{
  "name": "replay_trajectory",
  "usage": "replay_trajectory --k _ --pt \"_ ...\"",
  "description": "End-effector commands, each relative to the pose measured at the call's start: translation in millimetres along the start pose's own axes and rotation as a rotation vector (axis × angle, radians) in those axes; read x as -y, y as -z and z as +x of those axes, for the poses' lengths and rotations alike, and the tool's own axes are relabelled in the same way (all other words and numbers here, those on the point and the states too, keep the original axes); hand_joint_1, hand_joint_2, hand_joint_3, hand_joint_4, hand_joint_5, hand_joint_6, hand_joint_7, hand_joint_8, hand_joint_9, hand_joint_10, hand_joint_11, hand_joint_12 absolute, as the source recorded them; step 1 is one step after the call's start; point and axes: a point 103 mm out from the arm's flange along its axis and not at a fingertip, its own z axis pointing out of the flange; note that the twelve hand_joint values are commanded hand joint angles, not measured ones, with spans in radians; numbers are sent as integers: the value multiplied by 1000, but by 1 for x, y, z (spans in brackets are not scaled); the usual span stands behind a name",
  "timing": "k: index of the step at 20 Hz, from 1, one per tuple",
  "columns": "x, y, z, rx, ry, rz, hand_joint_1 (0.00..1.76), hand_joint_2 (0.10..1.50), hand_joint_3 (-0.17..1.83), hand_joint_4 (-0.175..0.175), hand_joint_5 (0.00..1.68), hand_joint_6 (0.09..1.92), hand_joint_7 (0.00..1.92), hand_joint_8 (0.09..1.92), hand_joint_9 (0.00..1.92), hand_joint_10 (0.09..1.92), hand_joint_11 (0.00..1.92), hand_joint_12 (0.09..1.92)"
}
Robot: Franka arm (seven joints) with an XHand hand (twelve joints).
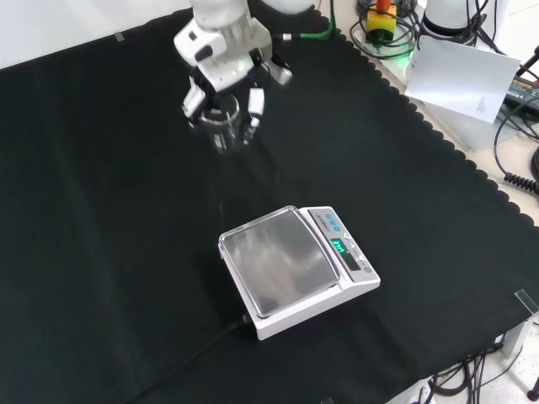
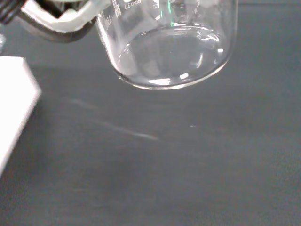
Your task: Put the beaker on the electronic balance.
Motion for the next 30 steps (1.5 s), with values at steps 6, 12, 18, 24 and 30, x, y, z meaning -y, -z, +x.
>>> replay_trajectory --k 6,12,18,24,30 --pt "-27 -20 138 13 201 45 1219 745 890 -45 884 1308 942 1499 1289 1093 1340 917" --pt "-34 -28 181 8 262 66 1219 743 893 -45 887 1306 943 1500 1291 1094 1339 919" --pt "-37 -37 204 12 300 78 1220 741 896 -45 888 1305 944 1500 1292 1094 1338 921" --pt "-41 -49 204 15 301 96 1220 735 904 -46 891 1305 947 1499 1293 1096 1337 927" --pt "-44 -53 203 10 298 106 1221 731 911 -47 893 1305 950 1499 1293 1097 1335 934"
